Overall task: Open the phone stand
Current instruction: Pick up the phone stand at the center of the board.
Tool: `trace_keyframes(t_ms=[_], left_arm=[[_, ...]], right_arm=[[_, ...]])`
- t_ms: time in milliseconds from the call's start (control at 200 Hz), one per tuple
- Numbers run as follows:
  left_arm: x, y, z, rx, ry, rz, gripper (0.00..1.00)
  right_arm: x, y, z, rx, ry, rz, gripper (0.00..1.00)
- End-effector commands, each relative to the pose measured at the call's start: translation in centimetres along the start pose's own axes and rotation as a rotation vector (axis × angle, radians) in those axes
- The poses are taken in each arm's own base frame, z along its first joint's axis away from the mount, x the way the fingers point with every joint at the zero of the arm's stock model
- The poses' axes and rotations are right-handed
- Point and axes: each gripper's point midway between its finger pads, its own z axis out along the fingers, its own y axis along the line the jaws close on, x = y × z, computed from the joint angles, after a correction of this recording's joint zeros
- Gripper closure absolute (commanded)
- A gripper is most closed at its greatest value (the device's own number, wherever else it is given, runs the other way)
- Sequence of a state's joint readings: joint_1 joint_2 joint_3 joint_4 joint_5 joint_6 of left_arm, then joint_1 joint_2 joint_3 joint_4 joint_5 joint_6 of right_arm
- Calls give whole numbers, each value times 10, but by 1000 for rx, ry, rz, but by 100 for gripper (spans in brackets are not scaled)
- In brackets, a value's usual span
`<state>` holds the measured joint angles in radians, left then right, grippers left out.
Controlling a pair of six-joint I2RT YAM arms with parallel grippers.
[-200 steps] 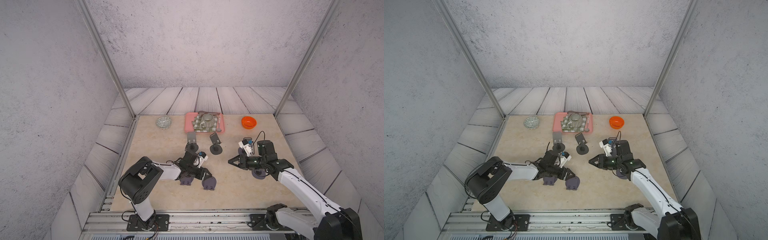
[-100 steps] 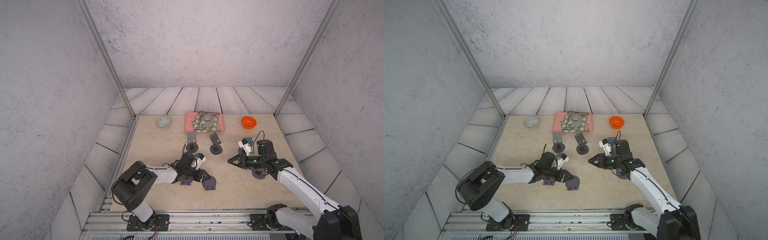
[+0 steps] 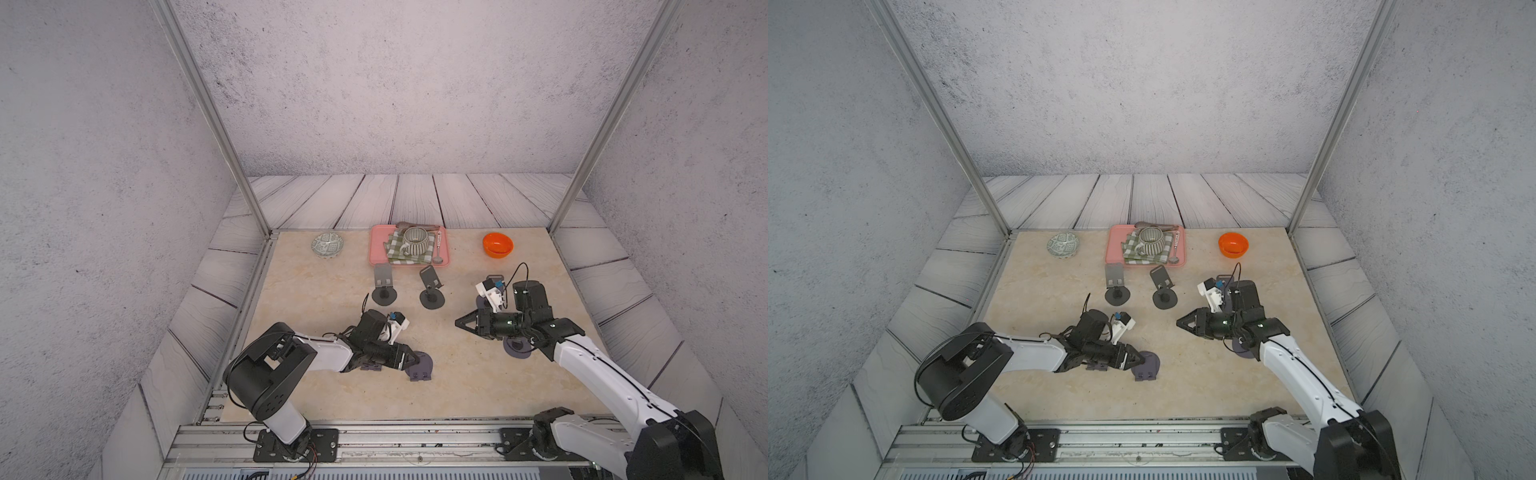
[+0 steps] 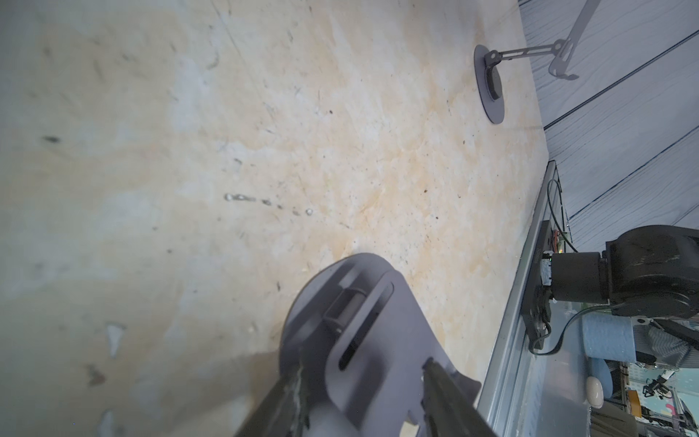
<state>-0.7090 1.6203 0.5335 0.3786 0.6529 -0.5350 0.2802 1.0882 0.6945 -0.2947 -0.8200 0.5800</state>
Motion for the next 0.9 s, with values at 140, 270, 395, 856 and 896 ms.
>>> trace_keyframes(t_ms=[140, 270, 395, 856, 896], left_arm=[[2, -4, 0, 43, -10, -7, 47], [5, -7, 4, 78, 4, -11, 49], [5, -4, 9, 81, 11, -14, 49], [11, 4, 18, 84, 44, -36, 69], [12, 3, 18, 87, 47, -36, 75]], right_arm=[[2, 5, -2, -22, 2, -7, 69], [3, 4, 0, -29, 6, 2, 69], [5, 1, 5, -38, 23, 12, 69], [12, -9, 10, -21, 37, 21, 69], [11, -9, 10, -23, 37, 21, 69]])
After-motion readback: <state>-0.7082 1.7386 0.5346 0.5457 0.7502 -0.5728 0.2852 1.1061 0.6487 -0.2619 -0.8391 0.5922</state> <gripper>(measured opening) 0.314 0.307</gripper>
